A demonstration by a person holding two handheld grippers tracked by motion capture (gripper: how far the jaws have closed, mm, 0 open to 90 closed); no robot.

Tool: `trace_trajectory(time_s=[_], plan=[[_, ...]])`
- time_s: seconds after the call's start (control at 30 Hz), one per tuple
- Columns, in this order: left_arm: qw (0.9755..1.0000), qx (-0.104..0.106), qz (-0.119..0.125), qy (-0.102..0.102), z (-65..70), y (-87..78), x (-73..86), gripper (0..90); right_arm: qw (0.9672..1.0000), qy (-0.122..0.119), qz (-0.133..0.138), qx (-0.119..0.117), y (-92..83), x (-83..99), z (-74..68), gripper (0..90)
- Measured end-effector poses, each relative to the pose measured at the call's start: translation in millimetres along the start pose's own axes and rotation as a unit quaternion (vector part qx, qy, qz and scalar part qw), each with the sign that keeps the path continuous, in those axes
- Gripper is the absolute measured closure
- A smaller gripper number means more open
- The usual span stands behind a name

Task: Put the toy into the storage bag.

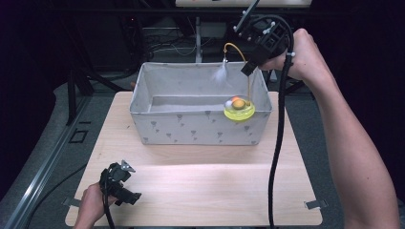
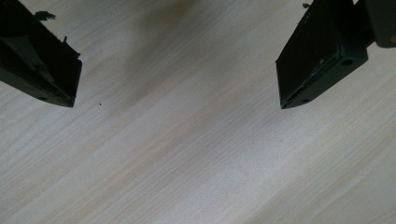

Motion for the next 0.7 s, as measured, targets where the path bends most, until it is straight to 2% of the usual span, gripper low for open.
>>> trace_trajectory(time_s=[0.2, 0.4, 0.7], plan=[[1.0000, 0.000, -0.001, 0.002, 1.3, 0.1, 0.0, 0.1, 0.9999, 0.004, -0.006, 0.010, 1.8, -6.0, 7.4, 88.2], [1.0000, 0.001, -0.002, 0.000, 0.1, -0.2, 0.7, 0.1, 0.9996, 0.024, -0.005, 0.010, 7.0, -14.1, 16.2, 88.2], [1.0000, 0.001, -0.002, 0.002, 1.2, 0.6, 0.0, 0.1, 0.9991, 0.040, -0.001, 0.016, 14.9, -24.7, 25.9, 88.3]])
Point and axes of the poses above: each handheld gripper's, and its own axes: y roughly forward along the jaws, x roughly out of its underside, z roughly to its right, the point moved 8 cm from there along y, roughly forward along the jaws, and after that the axes turned 15 degrees about x, right-handed, at the moved point
